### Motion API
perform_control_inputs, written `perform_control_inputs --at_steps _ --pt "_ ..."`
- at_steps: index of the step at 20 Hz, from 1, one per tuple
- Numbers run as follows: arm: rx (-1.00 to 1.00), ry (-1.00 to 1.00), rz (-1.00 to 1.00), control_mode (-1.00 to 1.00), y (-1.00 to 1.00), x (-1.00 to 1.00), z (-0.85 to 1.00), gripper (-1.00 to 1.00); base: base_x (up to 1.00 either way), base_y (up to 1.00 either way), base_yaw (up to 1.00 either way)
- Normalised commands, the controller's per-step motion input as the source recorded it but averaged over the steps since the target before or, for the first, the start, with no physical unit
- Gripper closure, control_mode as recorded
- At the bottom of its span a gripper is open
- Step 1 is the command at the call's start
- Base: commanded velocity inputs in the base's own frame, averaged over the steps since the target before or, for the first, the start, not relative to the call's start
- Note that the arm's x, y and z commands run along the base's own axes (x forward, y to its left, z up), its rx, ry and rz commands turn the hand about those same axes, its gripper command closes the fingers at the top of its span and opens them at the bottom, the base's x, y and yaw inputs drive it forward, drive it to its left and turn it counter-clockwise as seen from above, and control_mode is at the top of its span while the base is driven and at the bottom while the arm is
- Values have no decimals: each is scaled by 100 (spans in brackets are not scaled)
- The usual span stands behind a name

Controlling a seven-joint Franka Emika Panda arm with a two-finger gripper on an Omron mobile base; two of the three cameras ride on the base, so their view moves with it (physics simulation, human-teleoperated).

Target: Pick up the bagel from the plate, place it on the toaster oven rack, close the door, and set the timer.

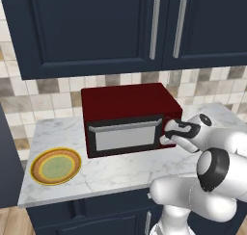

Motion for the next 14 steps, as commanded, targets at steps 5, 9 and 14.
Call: perform_control_inputs --at_steps 5,9,14 --pt "7 14 1 -100 -37 38 34 -100 0 0 0" --pt "10 17 2 -100 -42 39 44 -100 0 0 0" --pt "12 9 5 -100 -45 31 30 100 0 0 0"
